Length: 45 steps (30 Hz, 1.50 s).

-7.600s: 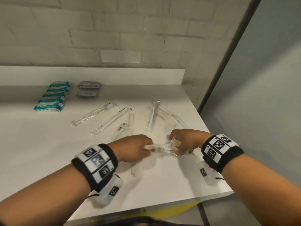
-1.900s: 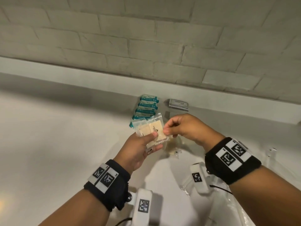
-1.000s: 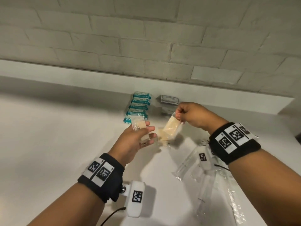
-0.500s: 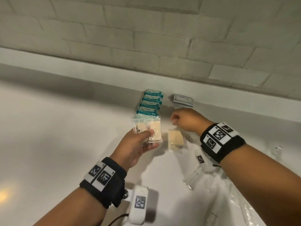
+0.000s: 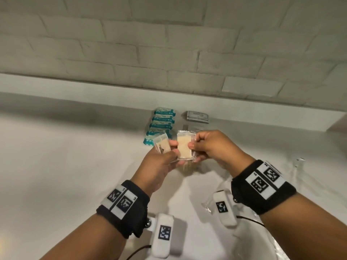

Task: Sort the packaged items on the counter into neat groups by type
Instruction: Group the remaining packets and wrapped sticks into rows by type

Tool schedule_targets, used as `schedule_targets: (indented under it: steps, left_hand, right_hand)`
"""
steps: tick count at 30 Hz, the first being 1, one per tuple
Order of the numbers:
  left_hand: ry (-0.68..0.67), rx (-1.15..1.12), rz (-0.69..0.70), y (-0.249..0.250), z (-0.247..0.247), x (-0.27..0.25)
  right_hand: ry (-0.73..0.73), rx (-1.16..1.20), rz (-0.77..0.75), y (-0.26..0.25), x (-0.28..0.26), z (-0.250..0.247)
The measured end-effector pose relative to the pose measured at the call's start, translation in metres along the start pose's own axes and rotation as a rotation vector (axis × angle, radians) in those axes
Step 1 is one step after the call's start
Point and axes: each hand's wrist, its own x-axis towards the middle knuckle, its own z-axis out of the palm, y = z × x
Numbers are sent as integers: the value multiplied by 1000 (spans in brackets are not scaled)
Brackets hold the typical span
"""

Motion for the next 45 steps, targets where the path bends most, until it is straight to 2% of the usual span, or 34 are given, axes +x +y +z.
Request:
schedule_targets:
  steps: [5, 8, 11, 13, 15, 17, 24, 28, 30, 32, 35, 37, 41, 45]
  left_hand:
    - [56, 132, 52, -2, -2, -1]
    - [62, 280, 92, 0, 0, -4]
    - [47, 343, 69, 1, 1, -5]
    - [51, 291, 34, -1, -1, -6]
    - [64, 200, -7, -2, -3, -7]
    - [68, 94, -57, -1, -7, -8]
    - [22, -258, -207, 3, -23, -3]
    - [42, -184, -179, 3, -22, 0]
    - [48, -83, -132, 0, -21, 1]
    - [77, -9, -82, -2, -21, 4]
    - [108, 37, -33, -6, -20, 8]
    - [88, 60, -17, -8, -15, 9]
    - [79, 111, 27, -11, -3, 11]
    - [76, 201, 64, -10, 3, 12]
  right_hand:
    - [27, -77, -62, 1, -8, 0]
    - [-16, -166, -86, -4, -10, -3]
    - [-67, -283, -115, -14, -9, -7]
    - [-28, -473, -136, -18, -3, -11]
    - [127, -764, -144, -19, 7, -19]
    - [191, -854, -100, -16, 18, -28]
    - [23, -1053, -31, 11, 59, -15]
    - [-38, -1140, 65, 27, 76, -9]
    - [28, -1091, 49, 27, 76, -9]
    - [60, -851, -27, 20, 68, -9]
    - [-119, -338, 13, 1, 41, -4]
    - [-193, -289, -6, -3, 28, -2]
    - [-77, -268, -55, -2, 17, -3]
    - [-76, -304, -94, -6, 7, -8]
